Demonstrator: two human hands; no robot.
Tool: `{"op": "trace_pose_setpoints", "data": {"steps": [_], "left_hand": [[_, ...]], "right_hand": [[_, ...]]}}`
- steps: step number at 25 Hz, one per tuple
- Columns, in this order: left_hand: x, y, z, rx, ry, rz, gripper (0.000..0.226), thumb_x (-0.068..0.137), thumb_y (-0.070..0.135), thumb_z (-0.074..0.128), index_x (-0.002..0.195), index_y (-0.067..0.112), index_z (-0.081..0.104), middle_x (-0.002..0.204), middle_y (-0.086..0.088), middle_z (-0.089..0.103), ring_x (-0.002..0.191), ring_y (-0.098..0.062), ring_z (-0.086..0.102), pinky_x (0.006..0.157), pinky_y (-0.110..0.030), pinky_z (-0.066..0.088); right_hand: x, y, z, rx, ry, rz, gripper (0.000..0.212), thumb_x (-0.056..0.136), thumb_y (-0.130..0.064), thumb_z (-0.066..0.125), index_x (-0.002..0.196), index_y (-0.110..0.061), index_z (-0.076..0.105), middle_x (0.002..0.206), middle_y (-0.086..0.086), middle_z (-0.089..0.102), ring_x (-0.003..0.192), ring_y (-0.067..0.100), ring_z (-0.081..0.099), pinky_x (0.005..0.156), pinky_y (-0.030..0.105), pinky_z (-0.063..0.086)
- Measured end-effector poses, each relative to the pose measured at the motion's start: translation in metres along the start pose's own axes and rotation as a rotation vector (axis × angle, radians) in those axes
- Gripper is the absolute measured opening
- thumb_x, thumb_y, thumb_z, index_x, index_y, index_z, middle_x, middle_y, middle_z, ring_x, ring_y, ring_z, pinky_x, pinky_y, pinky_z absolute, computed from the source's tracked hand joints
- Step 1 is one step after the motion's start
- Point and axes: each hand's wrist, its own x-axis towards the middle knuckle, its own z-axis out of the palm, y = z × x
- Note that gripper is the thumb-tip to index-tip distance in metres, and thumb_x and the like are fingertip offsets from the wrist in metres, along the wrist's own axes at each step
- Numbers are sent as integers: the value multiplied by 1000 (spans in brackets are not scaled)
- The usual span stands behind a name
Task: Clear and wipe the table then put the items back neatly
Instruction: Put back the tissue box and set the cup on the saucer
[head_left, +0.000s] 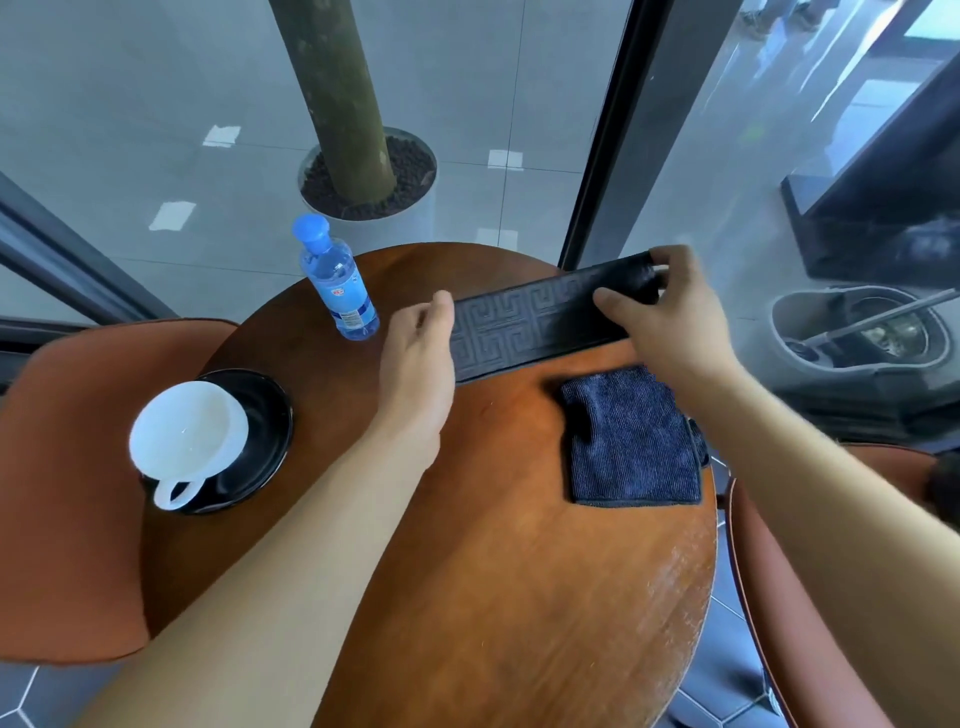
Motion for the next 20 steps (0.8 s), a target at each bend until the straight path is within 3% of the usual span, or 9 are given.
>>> {"op": "trace_pose_setpoints", "data": {"steps": [3, 6, 9, 12, 14, 17, 18, 20], "left_hand": [[-9, -18, -26, -79, 140, 96, 9, 103, 49, 48, 97, 43, 50, 112, 10, 57, 104, -6, 56, 87, -31, 47], [-12, -50, -54, -125, 212, 117, 8, 97, 40, 55, 103, 37, 60, 118, 3, 63, 113, -15, 60, 104, -46, 50], [-18, -73, -68, -60, 163, 133, 24, 99, 17, 59, 118, 31, 60, 123, 12, 63, 119, -2, 60, 109, -37, 49], [-20, -83, -72, 76, 70, 161, 40, 98, 10, 62, 129, 33, 53, 140, 7, 57, 131, -10, 55, 111, -33, 48], [-21, -87, -76, 298, 49, 258, 45, 94, 21, 66, 134, 33, 52, 147, 4, 49, 136, -13, 48, 114, -38, 44], [-21, -87, -78, 896, 56, 637, 54, 92, 40, 65, 140, 20, 52, 153, -9, 41, 145, -26, 35, 115, -39, 36], [-20, -87, -76, 1040, 32, 728, 58, 93, 50, 59, 142, 18, 51, 155, -14, 39, 147, -32, 32, 117, -43, 34], [-17, -89, -70, 1221, -16, 743, 69, 95, 63, 46, 145, 16, 49, 158, -21, 35, 151, -40, 28, 119, -50, 31]], "right_hand": [[-40, 0, 27, 180, 28, -74, 45, 85, -37, 75, 119, -21, 50, 107, -14, 62, 102, 9, 62, 82, 23, 48], [-76, 19, 57, 341, 71, 2, 34, 86, -33, 76, 109, -25, 52, 104, -17, 63, 105, 7, 63, 89, 27, 51], [-94, 44, 75, 370, 119, 57, 30, 86, -29, 77, 103, -31, 53, 108, -12, 64, 107, 11, 63, 97, 41, 51], [-97, 58, 77, 290, 80, 10, 35, 86, -27, 76, 115, -24, 57, 116, -5, 64, 112, 11, 62, 99, 42, 50], [-94, 61, 72, 229, 31, -95, 42, 87, -30, 75, 125, -21, 57, 126, -5, 61, 120, 9, 58, 104, 40, 49], [-88, 65, 64, -36, -114, -385, 68, 83, -50, 73, 141, -21, 54, 156, 0, 38, 145, 16, 35, 115, 33, 35], [-86, 67, 64, -150, -178, -461, 73, 81, -55, 73, 143, -22, 53, 161, 1, 30, 149, 21, 28, 116, 36, 33], [-86, 68, 68, -334, -235, -522, 72, 81, -54, 75, 142, -25, 53, 164, 3, 24, 151, 29, 22, 113, 44, 37]]}}
